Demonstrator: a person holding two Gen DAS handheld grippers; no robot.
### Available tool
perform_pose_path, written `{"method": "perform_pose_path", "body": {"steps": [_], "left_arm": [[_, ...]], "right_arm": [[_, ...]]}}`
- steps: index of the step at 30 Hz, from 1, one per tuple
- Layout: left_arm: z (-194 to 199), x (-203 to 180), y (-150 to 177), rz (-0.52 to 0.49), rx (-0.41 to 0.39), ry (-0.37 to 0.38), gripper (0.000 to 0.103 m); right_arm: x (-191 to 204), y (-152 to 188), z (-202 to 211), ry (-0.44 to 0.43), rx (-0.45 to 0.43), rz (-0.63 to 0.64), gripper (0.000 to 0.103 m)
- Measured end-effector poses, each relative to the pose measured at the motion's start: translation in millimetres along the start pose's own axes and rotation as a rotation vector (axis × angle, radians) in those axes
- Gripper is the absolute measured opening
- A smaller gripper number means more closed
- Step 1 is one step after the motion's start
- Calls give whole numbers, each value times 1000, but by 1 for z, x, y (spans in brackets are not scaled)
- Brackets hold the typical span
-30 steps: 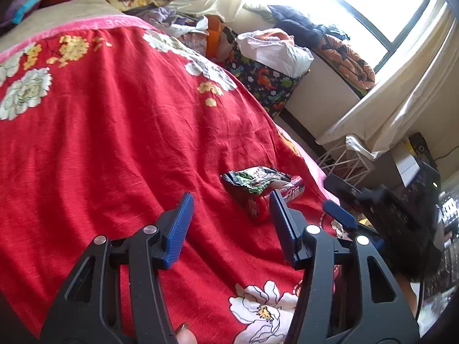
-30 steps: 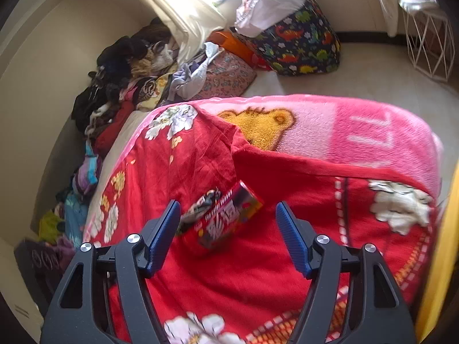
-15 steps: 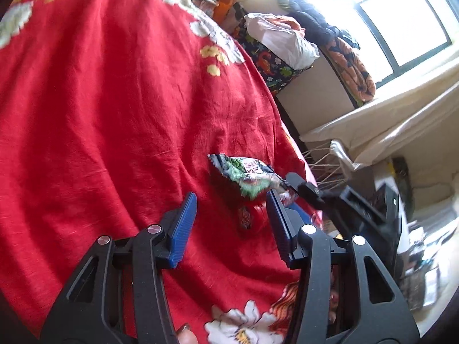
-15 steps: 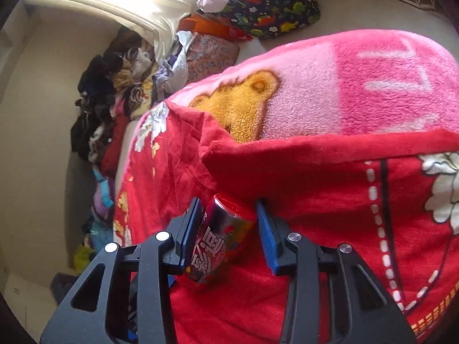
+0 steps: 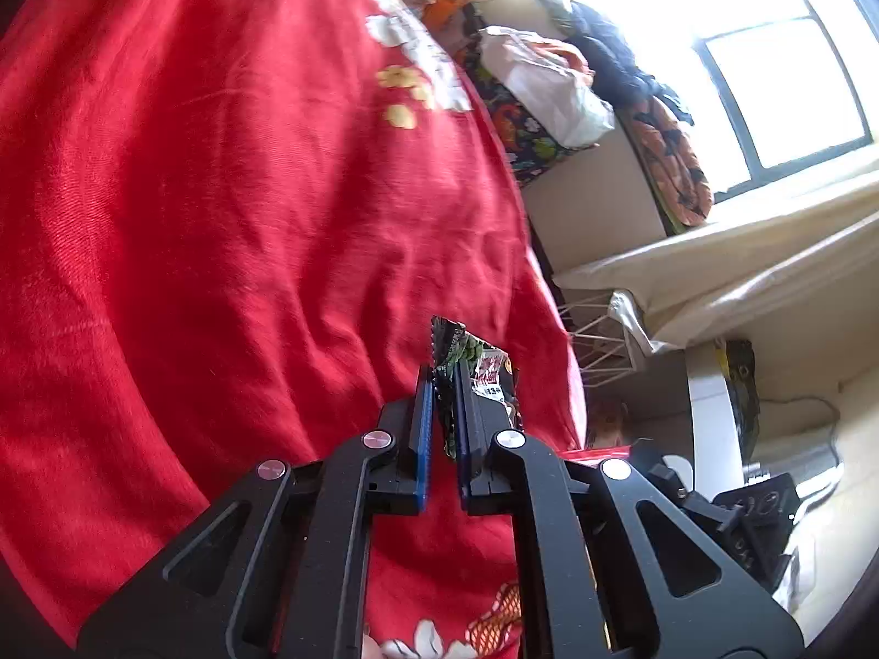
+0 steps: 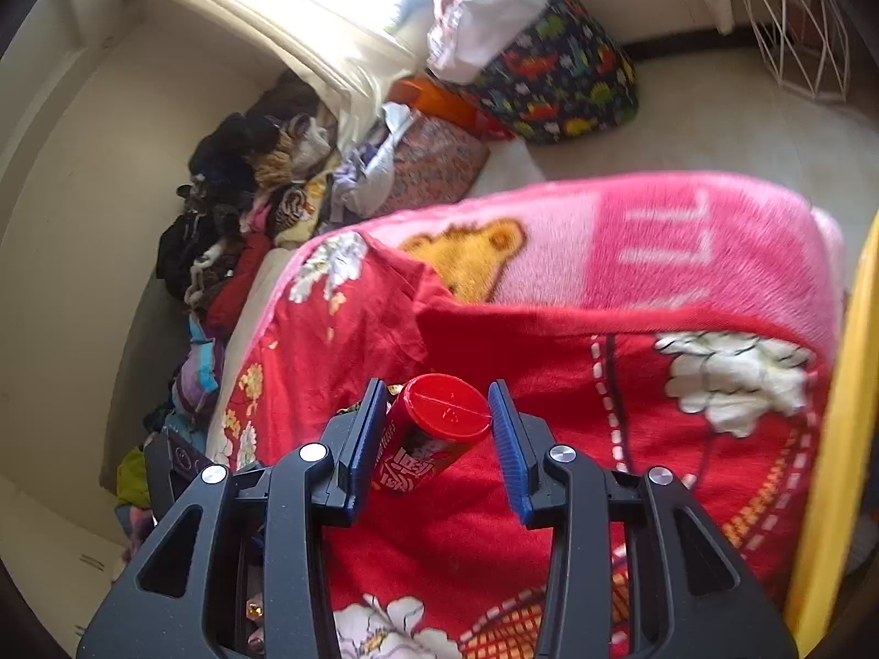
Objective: Collect trash
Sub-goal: 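Grasp the red snack can with the right tool while the left tool grasps the green wrapper, then carry the red can and green wrapper in both tools over the yellow bin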
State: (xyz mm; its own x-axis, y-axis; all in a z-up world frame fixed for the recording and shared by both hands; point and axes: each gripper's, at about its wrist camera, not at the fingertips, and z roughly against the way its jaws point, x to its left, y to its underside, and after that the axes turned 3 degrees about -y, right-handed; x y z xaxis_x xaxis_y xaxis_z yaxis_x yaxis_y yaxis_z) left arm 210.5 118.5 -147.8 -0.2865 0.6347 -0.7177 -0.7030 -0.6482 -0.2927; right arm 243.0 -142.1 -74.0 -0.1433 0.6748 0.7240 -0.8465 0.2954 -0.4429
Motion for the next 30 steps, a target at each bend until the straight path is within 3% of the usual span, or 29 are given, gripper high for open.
{"method": "perform_pose_path", "body": {"steps": [10, 30], "left_arm": [[21, -53, 23, -183, -46, -10, 3], [8, -157, 93, -504, -20, 22, 3]], "right_arm": [[-1, 0, 71, 1, -126, 55, 37], [-78, 17, 194, 118, -313, -36, 36]]}}
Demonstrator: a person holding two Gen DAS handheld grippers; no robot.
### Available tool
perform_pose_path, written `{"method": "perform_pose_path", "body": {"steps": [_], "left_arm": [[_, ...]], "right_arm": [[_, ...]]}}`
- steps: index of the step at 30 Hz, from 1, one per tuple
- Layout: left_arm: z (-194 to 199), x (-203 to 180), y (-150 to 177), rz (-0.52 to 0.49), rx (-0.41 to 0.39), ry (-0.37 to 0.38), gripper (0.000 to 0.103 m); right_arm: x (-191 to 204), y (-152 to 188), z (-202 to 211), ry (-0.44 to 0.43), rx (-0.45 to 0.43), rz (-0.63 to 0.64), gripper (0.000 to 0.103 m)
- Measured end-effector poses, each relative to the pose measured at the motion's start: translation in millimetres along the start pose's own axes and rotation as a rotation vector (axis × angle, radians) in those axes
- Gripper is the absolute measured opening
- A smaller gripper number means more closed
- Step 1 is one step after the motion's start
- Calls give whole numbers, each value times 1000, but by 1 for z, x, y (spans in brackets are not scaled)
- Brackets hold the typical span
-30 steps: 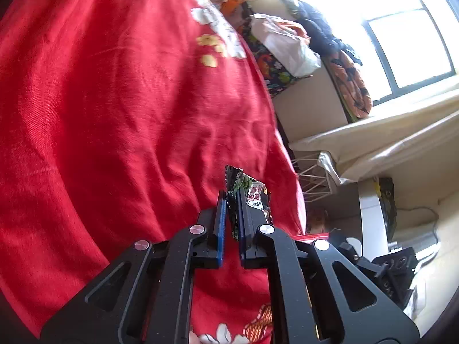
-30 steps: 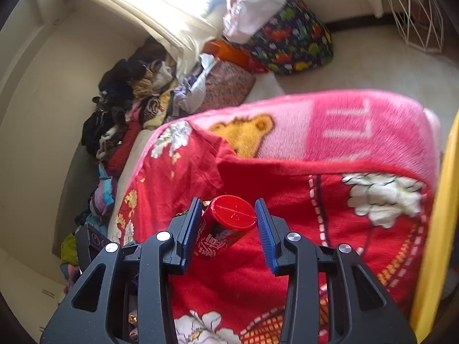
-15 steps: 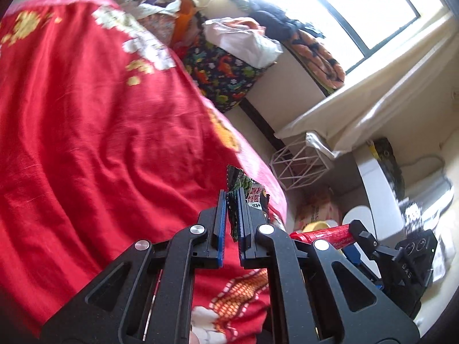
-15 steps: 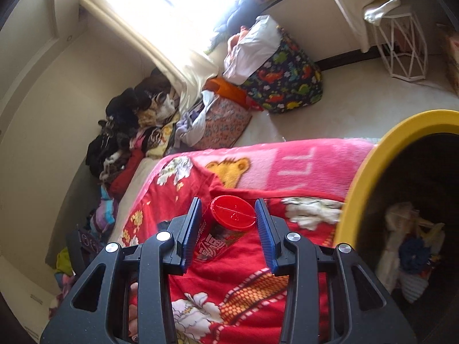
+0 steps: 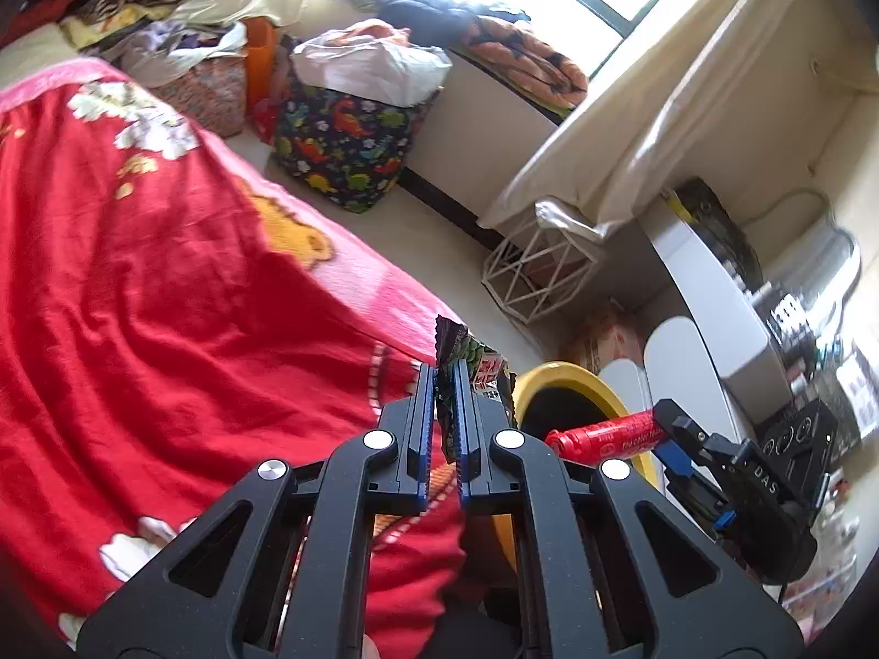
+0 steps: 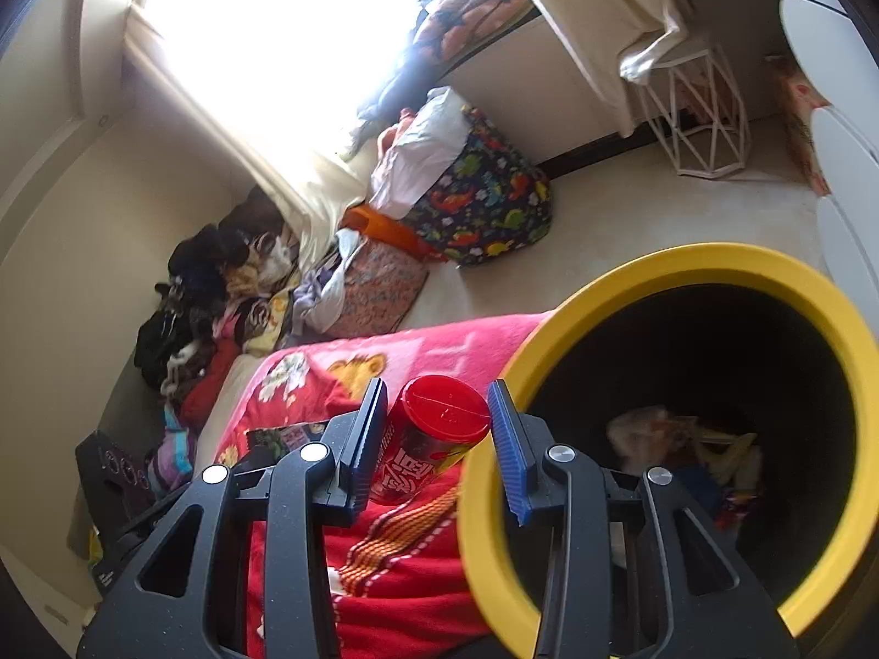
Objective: Collect trash
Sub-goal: 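Carry the red can and green wrapper in both tools over the yellow bin, then open both tools over the bin to drop the can and wrapper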
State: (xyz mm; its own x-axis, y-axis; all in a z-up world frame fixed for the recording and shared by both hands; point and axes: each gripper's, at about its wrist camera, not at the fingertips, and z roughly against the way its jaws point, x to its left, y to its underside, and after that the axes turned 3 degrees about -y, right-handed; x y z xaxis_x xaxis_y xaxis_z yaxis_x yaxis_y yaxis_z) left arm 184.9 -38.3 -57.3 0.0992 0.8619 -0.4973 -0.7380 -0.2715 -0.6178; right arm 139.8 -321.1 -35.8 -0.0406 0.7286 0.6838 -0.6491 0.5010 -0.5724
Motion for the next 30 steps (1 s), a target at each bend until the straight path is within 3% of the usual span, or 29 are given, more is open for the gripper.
{"method": "perform_pose_path", "body": {"steps": [9, 30], "left_arm": [[-14, -46, 15, -103, 34, 27, 3], [-43, -109, 60, -282, 130, 24, 3]], "right_arm": [[-33, -5, 31, 58, -55, -23, 36], [-77, -5, 64, 172, -112, -12, 32]]}}
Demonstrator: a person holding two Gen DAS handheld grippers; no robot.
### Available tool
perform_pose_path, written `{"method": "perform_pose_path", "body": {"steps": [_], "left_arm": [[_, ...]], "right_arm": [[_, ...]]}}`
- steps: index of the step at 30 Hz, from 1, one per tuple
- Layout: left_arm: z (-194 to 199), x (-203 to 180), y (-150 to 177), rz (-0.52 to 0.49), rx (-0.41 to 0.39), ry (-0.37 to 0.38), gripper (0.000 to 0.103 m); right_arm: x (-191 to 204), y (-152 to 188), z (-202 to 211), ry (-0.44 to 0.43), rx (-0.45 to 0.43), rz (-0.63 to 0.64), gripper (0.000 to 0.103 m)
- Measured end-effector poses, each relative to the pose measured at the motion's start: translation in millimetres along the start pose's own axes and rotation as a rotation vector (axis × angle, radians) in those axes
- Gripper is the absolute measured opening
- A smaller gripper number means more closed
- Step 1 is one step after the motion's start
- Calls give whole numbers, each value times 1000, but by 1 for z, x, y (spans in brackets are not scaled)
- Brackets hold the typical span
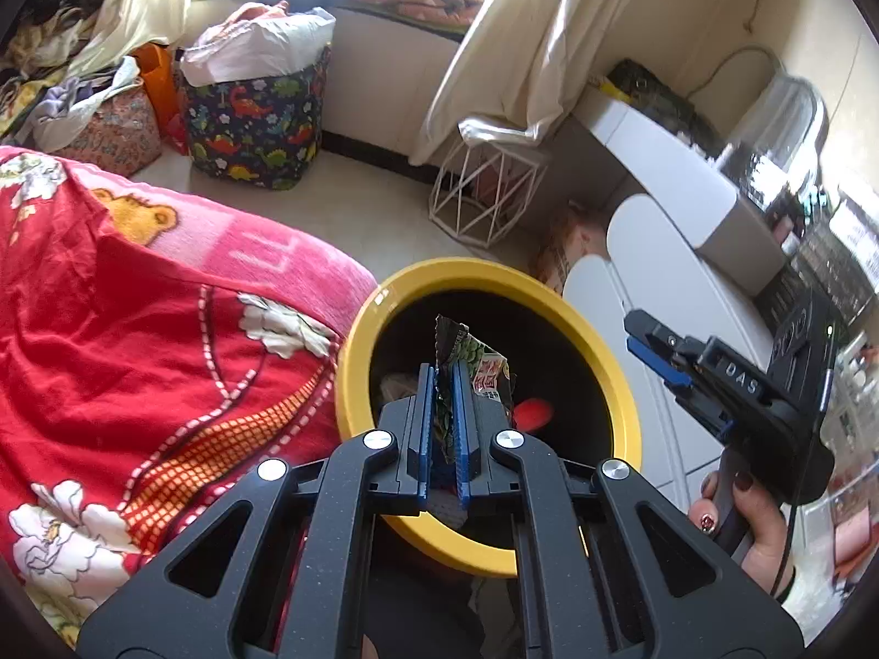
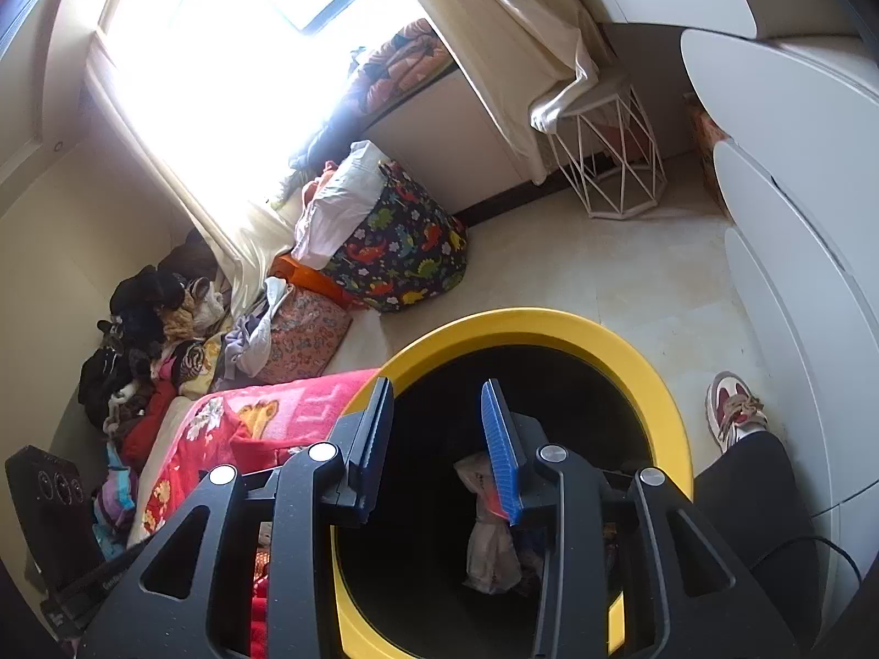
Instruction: Collect trash
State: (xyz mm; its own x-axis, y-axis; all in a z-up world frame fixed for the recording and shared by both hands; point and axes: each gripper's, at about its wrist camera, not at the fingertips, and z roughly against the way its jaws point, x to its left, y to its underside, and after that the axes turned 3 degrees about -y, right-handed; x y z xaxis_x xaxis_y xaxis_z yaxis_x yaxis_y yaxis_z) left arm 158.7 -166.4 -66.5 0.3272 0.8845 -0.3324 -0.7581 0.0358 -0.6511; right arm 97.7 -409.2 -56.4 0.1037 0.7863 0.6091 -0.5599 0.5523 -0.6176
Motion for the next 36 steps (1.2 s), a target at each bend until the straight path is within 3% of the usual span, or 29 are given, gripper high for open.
{"method": "perform_pose_path", "body": {"steps": [7, 9, 13, 15, 17, 20, 21, 27, 36], "left_arm": [[-25, -19, 6, -50, 65, 1, 6], [-31, -27, 7, -69, 76, 4, 22], [-36, -34, 11, -82, 87, 3, 37], [-34, -34, 13, -78, 81, -12, 61], [-30, -32, 14, -71, 72, -23, 66], [-22, -27, 15, -55, 51, -52, 88], [-17, -25, 16, -47, 41, -66, 91], [16, -3, 25, 8, -30, -148, 92], [75, 16, 50, 4, -153, -248, 92]], "right_arm": [[-5, -3, 4, 3, 19, -14, 37], [-6, -3, 8, 4, 23, -14, 44], [-6, -3, 18, -6, 32, -7, 57], [-4, -3, 22, -10, 40, 5, 61], [1, 0, 27, -16, 42, 24, 69], [11, 4, 34, -19, 42, 76, 78], [14, 6, 36, -21, 43, 93, 82], [44, 25, 52, -22, 11, 234, 95], [87, 69, 87, -29, -129, 422, 96]]}}
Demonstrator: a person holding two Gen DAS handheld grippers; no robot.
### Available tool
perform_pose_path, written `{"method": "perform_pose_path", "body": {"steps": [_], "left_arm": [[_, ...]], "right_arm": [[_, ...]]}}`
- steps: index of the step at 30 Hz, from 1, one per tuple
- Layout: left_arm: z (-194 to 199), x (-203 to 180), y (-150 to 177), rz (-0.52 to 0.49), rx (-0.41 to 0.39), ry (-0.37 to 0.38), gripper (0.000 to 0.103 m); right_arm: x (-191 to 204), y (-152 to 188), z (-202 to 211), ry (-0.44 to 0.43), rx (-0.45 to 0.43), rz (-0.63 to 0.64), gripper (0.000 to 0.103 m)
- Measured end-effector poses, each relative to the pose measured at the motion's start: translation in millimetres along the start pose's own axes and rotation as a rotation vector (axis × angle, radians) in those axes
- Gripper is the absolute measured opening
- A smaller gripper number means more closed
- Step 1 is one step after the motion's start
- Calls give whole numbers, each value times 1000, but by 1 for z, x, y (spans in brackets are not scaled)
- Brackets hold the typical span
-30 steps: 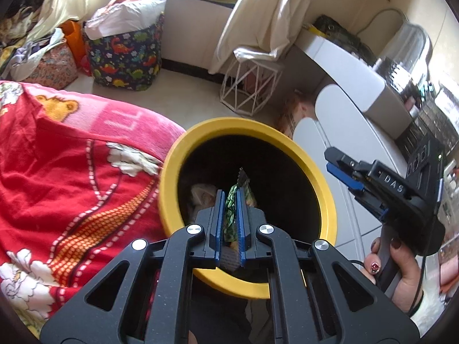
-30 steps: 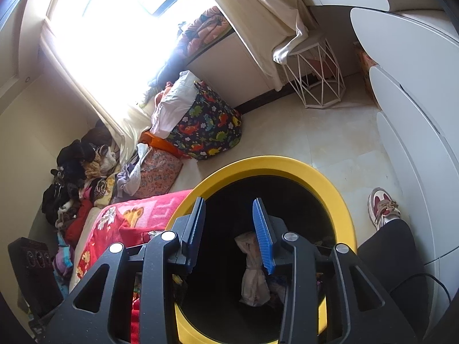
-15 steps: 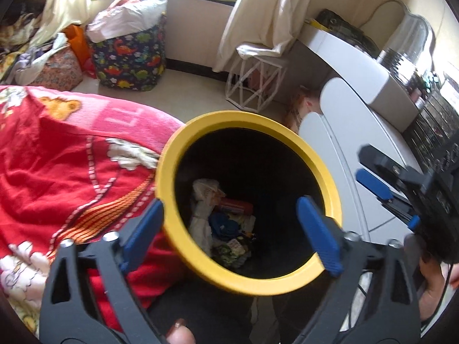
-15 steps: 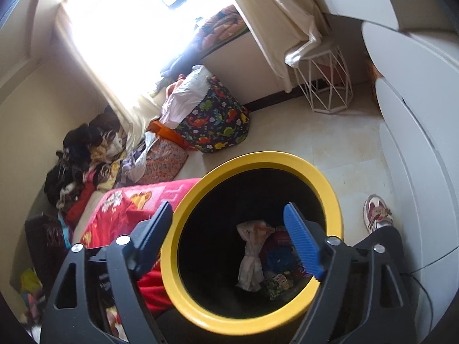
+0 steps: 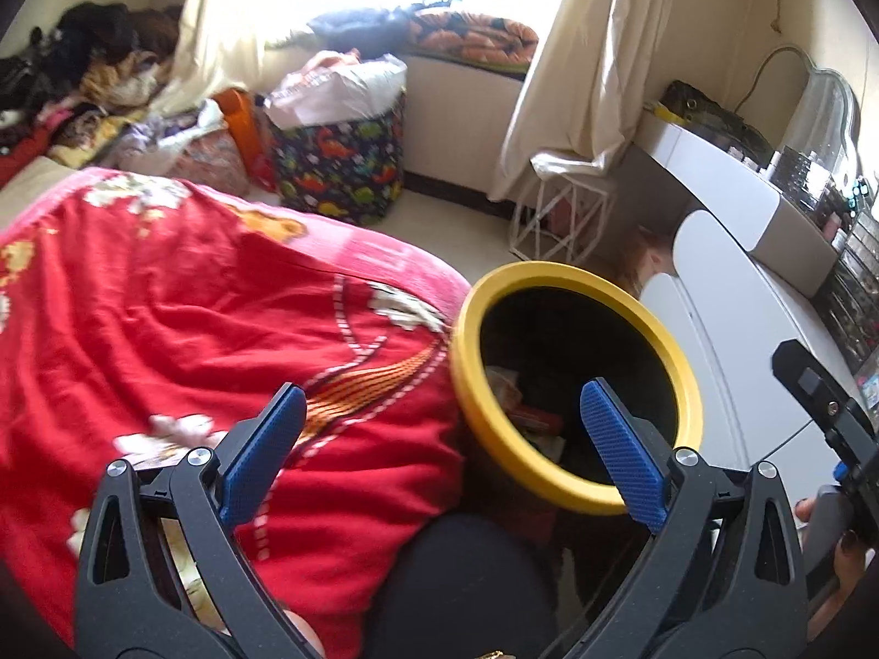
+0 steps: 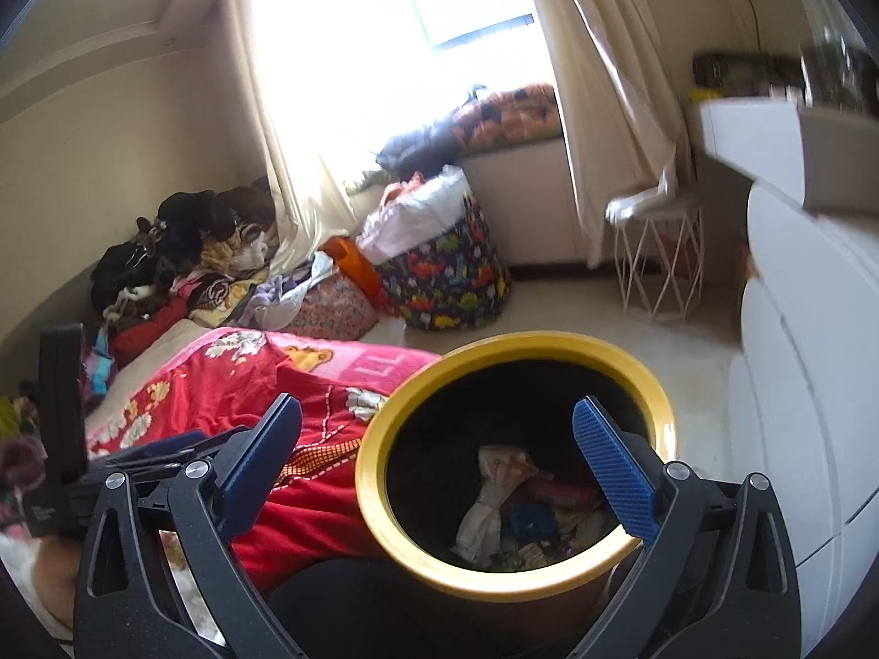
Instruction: Collect trash
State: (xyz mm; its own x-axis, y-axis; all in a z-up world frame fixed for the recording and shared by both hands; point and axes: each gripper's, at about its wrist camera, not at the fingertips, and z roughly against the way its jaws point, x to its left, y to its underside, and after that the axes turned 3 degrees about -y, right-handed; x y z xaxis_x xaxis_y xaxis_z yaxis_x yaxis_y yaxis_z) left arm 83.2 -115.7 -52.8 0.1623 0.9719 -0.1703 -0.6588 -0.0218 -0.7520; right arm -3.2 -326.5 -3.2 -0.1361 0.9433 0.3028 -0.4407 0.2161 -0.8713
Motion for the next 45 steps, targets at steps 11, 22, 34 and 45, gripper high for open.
{"method": "perform_pose_path", "body": {"steps": [11, 22, 34, 45], "left_arm": [[41, 7, 18, 11, -137, -44, 92], [51, -3, 26, -30, -178, -38, 92], [54, 0, 26, -23, -185, -39, 92], [54, 0, 26, -22, -186, -39, 92]], "right_arm": [[29, 34, 42, 109, -204, 138, 96], [27, 37, 46, 116, -211, 127, 97], [29, 40, 45, 113, -212, 136, 97], [28, 39, 45, 115, -211, 134, 96]]}}
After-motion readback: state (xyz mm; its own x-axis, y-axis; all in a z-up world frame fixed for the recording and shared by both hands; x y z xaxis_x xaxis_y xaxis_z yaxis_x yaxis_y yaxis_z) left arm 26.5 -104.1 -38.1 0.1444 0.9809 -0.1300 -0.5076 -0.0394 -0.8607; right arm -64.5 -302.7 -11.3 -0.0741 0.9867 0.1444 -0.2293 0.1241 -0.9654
